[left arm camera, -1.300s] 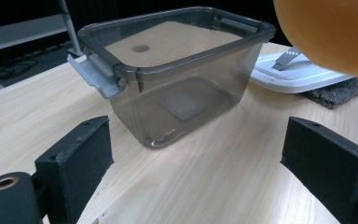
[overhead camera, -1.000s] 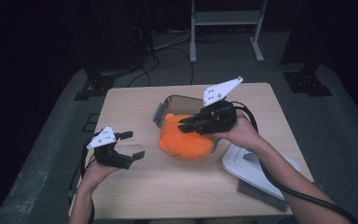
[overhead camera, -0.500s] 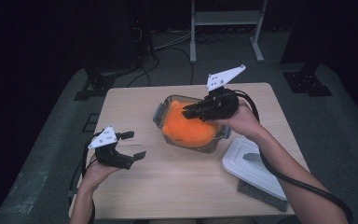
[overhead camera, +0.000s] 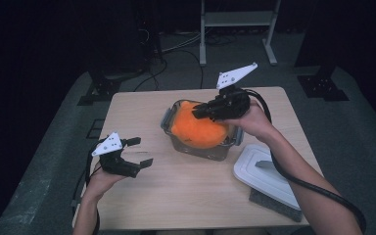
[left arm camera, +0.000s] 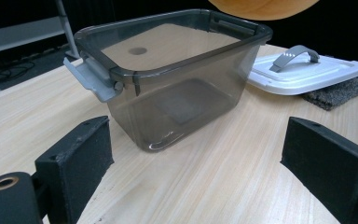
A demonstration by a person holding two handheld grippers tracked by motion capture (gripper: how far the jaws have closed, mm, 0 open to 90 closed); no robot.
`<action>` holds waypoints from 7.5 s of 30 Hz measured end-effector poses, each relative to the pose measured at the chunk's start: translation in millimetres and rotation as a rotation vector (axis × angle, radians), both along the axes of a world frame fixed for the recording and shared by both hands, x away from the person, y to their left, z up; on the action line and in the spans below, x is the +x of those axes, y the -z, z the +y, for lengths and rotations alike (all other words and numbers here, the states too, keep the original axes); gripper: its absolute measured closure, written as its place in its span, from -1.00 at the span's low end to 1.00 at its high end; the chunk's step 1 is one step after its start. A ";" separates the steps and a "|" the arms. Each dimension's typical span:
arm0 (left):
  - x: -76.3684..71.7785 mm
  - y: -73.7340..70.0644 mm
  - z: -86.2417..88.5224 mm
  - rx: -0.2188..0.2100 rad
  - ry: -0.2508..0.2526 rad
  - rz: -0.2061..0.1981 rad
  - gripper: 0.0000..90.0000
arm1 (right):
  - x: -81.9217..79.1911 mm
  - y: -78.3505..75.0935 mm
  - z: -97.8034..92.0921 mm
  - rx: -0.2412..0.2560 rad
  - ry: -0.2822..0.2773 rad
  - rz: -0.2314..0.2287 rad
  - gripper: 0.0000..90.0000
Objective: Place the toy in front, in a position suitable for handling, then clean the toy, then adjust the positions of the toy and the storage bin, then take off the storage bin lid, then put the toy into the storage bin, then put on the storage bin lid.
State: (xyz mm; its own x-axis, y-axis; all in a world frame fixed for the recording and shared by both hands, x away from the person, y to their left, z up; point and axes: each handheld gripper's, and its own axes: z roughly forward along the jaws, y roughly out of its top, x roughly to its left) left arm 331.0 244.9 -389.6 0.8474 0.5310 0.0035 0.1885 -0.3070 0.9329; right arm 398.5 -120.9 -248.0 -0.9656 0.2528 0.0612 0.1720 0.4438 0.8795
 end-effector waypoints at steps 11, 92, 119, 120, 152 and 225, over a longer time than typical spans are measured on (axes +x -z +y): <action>-2.5 -1.3 -0.2 -0.004 0.007 -0.006 -0.83 | 12.4 2.7 -2.9 -0.002 0.024 0.010 0.77; -5.2 -7.3 3.9 -0.012 0.006 -0.022 -0.83 | 89.1 94.2 18.7 -0.150 0.108 0.156 0.75; -6.1 -10.0 6.0 -0.014 -0.001 -0.029 -0.83 | 88.1 104.1 27.1 -0.237 0.111 0.180 0.72; -6.3 -10.2 6.3 -0.018 -0.002 -0.028 -0.83 | 88.0 104.5 27.1 -0.239 0.111 0.181 0.72; -5.2 -10.5 9.4 -0.042 -0.014 -0.030 -0.83 | 54.1 79.7 -6.4 -0.114 0.085 0.163 0.45; -2.6 -12.2 3.6 -0.053 -0.010 -0.031 -0.83 | -87.0 182.9 -202.7 -0.085 0.390 0.075 -0.02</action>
State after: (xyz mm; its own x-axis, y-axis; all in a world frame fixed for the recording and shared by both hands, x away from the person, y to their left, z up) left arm 328.4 248.4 -377.4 0.8418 0.5398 0.0012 0.1621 -0.2549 0.9533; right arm 311.5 -323.6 -430.9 -0.7900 0.6062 0.0911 0.4043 0.4035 0.8208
